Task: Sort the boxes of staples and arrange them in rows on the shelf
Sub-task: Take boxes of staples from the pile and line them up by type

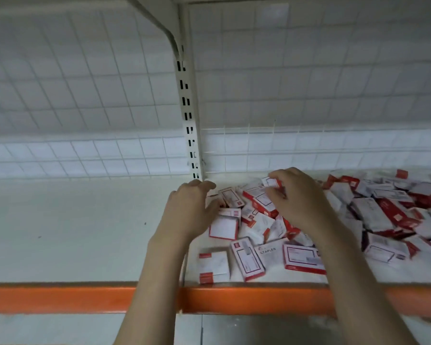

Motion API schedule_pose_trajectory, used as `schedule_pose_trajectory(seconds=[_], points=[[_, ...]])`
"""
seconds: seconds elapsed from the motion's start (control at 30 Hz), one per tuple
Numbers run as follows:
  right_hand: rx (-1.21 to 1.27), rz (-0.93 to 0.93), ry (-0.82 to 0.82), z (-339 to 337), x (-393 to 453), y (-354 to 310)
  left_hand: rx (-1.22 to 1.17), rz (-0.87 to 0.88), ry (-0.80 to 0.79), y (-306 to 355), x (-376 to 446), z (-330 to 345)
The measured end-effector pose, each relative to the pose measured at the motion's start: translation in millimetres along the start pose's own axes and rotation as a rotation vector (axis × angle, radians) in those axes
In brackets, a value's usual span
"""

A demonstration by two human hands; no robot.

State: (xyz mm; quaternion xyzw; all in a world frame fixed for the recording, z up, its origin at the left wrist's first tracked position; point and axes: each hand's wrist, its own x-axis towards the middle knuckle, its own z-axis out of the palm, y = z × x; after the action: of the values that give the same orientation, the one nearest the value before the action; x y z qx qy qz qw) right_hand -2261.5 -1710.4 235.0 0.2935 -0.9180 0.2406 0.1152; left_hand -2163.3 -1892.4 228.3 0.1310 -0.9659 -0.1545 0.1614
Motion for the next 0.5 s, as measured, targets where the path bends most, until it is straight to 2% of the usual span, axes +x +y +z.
schedule_pose_trajectory(seconds=[0.23, 0.5], points=[[-0.002, 0.003, -0.062, 44.6, -1.5, -83.6, -0.008, 0.039, -0.028, -81.0, -10.0, -36.1], [-0.089, 0.088, -0.086, 55.2, -22.0, -101.5, -0.043, 0.135, -0.122, -108.6, -17.2, -31.0]])
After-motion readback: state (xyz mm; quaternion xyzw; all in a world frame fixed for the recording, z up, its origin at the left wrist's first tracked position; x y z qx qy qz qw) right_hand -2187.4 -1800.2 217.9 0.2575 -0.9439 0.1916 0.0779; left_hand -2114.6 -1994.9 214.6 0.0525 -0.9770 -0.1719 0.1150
